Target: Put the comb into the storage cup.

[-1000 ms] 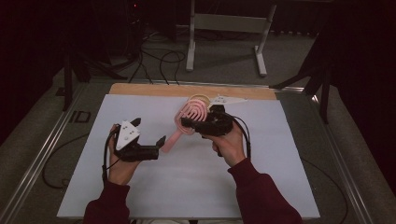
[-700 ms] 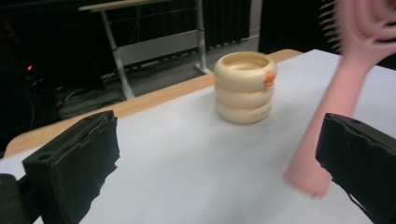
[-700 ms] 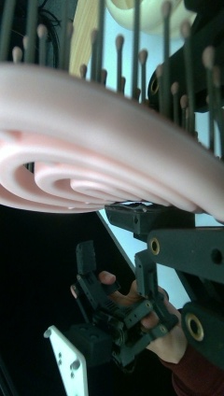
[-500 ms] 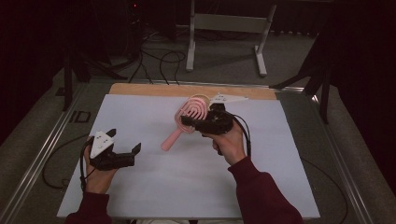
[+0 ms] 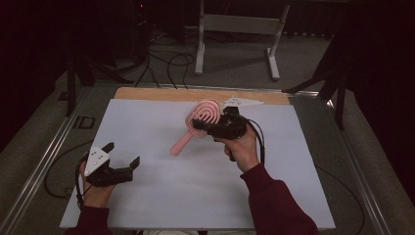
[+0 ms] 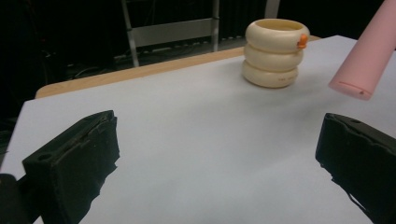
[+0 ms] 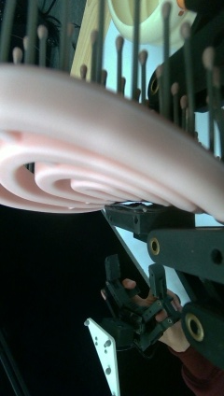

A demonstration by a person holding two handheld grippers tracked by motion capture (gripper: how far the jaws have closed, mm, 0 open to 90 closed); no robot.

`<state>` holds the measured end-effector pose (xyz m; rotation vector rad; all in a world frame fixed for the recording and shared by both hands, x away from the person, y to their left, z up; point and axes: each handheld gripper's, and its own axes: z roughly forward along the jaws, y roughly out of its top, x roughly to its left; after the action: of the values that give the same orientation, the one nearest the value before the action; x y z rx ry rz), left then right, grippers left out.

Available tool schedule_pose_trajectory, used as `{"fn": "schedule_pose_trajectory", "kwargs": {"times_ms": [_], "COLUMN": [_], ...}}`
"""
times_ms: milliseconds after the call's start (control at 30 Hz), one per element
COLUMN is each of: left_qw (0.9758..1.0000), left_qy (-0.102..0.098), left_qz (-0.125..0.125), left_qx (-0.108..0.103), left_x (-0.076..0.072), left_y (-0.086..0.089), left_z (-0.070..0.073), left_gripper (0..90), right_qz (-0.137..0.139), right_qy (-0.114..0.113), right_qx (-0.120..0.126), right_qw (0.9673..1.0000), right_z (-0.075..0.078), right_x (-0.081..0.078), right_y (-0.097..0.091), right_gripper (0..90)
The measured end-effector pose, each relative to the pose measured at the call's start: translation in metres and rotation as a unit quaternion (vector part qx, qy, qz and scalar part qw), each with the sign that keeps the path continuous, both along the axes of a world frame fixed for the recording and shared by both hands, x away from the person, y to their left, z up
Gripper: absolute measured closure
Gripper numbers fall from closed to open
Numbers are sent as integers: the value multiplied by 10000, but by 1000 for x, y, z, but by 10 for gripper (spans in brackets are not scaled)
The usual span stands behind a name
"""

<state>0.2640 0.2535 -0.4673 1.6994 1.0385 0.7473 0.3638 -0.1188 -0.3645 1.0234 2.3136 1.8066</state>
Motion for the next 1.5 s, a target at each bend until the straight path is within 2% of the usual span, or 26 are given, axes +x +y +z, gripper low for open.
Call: {"fn": "schedule_pose_trajectory", "kwargs": {"times_ms": [233,367,600,900,1333,1500], "left_qw": [10000,10000,10000,9999,9999,9999], "left_qy": [-17,-55,-39,-36,-48,-62], "left_qz": [-35,-64,-68,-104,-143,-114], "left_qx": [-36,-41,-54,-123,-66,-39], "left_x": [-1,-3,-3,-2,-2,-2], "left_y": [1,1,2,2,-1,-1], "left_z": [0,1,0,-1,-3,-3], "left_gripper": [2,2,3,3,3,2], "right_qz": [-45,-6,-34,-108,-162,-235], "right_qy": [68,237,246,161,-10,-9], "right_qx": [48,233,268,241,65,79], "right_qw": [10000,9994,9993,9995,9998,9997], "right_z": [0,0,4,11,16,19], "right_x": [5,12,18,29,44,50], "right_y": [-2,-2,-1,0,5,6], "right_gripper": [630,630,630,630,630,630]}}
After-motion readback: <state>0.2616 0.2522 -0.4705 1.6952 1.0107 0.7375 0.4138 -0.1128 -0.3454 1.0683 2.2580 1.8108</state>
